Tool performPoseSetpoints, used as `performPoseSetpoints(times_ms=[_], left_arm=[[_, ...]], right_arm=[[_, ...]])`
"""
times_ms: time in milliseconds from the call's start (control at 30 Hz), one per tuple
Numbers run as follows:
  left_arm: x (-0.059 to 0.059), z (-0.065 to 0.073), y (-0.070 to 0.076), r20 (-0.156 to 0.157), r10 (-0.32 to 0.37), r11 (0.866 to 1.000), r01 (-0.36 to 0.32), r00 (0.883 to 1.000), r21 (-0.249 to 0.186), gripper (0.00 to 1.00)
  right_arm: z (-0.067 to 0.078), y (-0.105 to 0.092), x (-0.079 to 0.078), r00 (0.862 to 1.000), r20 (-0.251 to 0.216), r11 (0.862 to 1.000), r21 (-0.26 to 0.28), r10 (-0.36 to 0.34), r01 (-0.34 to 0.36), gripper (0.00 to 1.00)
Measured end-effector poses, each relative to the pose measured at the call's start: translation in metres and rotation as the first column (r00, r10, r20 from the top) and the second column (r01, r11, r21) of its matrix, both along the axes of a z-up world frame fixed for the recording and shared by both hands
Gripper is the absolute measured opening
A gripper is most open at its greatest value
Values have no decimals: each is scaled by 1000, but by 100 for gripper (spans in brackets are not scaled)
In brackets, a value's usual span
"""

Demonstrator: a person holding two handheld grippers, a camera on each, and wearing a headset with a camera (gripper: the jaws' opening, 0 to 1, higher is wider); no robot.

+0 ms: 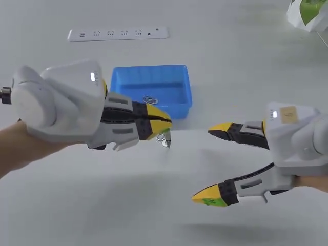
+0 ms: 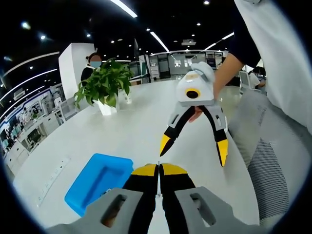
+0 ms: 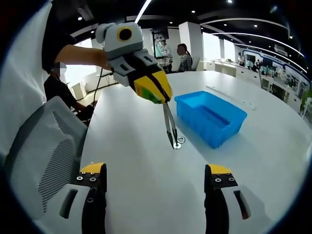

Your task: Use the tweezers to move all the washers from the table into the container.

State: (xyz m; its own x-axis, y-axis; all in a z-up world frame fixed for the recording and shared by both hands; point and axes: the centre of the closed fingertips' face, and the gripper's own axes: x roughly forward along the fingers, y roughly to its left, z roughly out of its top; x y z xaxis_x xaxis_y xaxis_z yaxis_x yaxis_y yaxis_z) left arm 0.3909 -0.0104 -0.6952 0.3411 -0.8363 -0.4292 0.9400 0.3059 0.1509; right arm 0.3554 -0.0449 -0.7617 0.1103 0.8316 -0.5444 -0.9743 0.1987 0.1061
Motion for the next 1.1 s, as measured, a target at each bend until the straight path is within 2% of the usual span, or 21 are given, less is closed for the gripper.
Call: performPoseSetpoints(times_ms=[100,133,300,667,767,833,1100], left_arm=[[1,-3,1,-6,-2,1000,2,1000,7,5],[0,-2,0,-17,3,1000,-3,1000,-2,5],[1,-2,2,-9,9,1000,-9,1000,13,5],[2,-2,7,-14,26,999,-26,1000,26,5],[2,3,6,-13,33,999,-33,999,0,5],[3,4,6,-4,33,999,-33,999,3,5],[1,-3,6,-13,27,999,-26,1000,24,5]], right_arm=[[-1,-1,0,1000,-6,1000,0,-5,5,83],[-1,-2,0,1000,-8,1000,0,-5,5,83],[-2,-2,0,1000,-13,1000,-1,-7,7,83],[-1,2,0,1000,-16,1000,6,-4,5,82],[-1,1,0,1000,-17,1000,8,-8,8,82],[-2,0,0,1000,-15,1000,1,-6,6,82],[-2,-2,0,1000,-21,1000,6,-14,14,82]])
